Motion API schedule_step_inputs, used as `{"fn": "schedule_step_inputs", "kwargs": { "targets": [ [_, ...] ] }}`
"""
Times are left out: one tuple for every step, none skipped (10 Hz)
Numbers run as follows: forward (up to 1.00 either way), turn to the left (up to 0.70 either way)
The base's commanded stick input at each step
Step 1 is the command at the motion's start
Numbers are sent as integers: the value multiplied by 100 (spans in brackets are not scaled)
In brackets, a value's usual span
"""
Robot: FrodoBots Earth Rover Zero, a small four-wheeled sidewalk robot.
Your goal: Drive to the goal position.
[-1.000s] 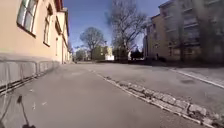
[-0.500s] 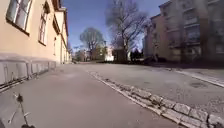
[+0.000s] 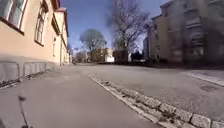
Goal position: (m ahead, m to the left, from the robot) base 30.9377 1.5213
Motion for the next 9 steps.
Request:
{"fn": "schedule_step_inputs", "kwargs": {
  "targets": [
    [85,34],
    [85,34],
    [85,34],
    [85,20],
    [85,0],
    [85,0],
    [85,0],
    [85,0],
    [85,0]
  ]
}}
